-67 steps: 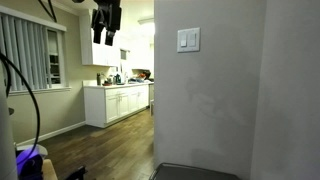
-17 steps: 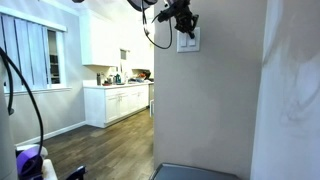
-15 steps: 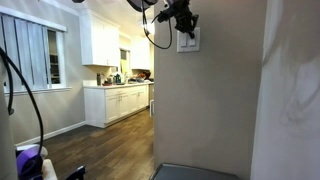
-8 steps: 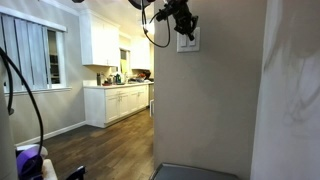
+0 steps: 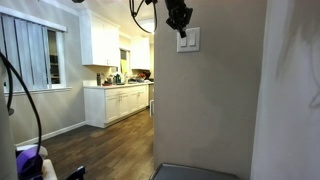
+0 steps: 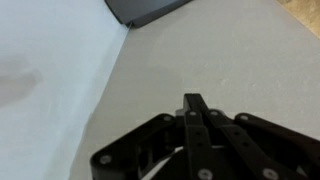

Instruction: Flip the right light switch

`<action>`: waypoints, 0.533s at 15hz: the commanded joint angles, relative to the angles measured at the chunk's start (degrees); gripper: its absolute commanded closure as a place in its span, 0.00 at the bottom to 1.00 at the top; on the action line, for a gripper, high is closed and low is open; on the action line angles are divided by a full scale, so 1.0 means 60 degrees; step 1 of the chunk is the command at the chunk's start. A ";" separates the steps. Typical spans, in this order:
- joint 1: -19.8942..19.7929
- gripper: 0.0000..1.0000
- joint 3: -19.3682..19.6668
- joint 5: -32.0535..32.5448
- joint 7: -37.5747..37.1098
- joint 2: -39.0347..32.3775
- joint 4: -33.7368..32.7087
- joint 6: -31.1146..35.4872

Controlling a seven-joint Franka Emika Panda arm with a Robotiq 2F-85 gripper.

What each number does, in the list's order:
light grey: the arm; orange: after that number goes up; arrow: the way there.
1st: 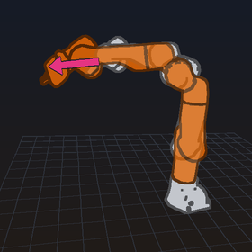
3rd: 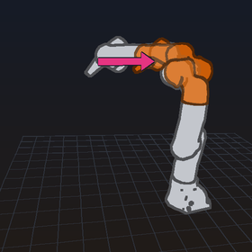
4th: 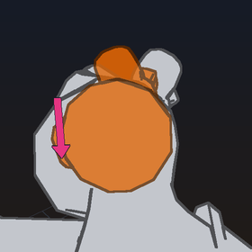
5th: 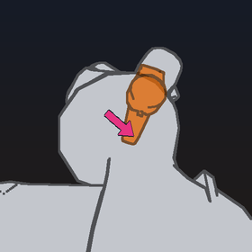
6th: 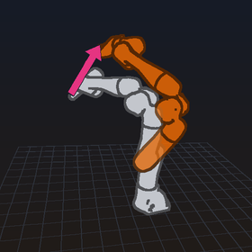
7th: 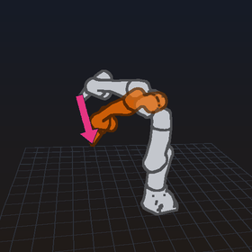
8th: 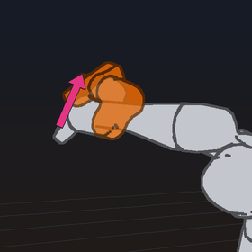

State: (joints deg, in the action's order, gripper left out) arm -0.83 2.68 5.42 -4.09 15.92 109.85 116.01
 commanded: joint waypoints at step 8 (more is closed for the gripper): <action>-0.0182 1.00 0.0643 -0.1511 0.0630 0.0825 0.1453 -0.0692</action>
